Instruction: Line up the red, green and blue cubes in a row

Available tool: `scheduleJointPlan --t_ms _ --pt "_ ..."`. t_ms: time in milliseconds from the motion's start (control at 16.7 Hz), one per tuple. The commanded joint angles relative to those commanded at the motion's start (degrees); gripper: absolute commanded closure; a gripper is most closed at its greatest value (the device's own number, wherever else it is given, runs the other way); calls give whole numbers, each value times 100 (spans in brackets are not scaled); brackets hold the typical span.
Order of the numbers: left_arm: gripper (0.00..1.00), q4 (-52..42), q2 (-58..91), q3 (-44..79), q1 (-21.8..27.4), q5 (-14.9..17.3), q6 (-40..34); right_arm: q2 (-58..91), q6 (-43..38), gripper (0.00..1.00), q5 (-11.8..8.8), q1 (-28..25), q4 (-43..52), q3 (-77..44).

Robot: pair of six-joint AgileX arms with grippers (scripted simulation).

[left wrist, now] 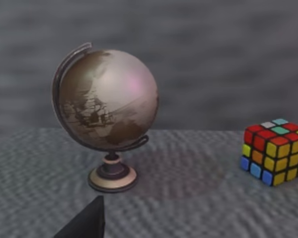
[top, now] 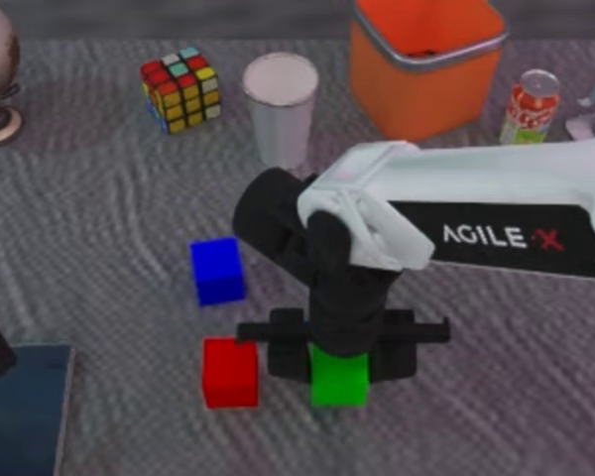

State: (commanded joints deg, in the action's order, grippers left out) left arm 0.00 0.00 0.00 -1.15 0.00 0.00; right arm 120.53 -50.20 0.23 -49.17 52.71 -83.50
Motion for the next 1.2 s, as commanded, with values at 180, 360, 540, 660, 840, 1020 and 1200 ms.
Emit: scheduleJointPlan --t_ms 180,360,540,660,840,1020,1200 --pt "0 0 0 0 0 0 0 0 0 55 0 0 0 0" --pt "0 0 0 0 0 0 0 0 0 32 0 0 0 0" --pt "0 0 0 0 0 0 0 0 0 10 0 0 0 0" --pt "0 0 0 0 0 0 0 0 0 0 0 0 0 0" --pt "0 0 0 0 0 0 0 0 0 0 0 0 0 0" --pt "0 0 0 0 0 0 0 0 0 0 0 0 0 0" --pt "0 0 0 0 0 0 0 -10 0 0 -1 8 20 -18"
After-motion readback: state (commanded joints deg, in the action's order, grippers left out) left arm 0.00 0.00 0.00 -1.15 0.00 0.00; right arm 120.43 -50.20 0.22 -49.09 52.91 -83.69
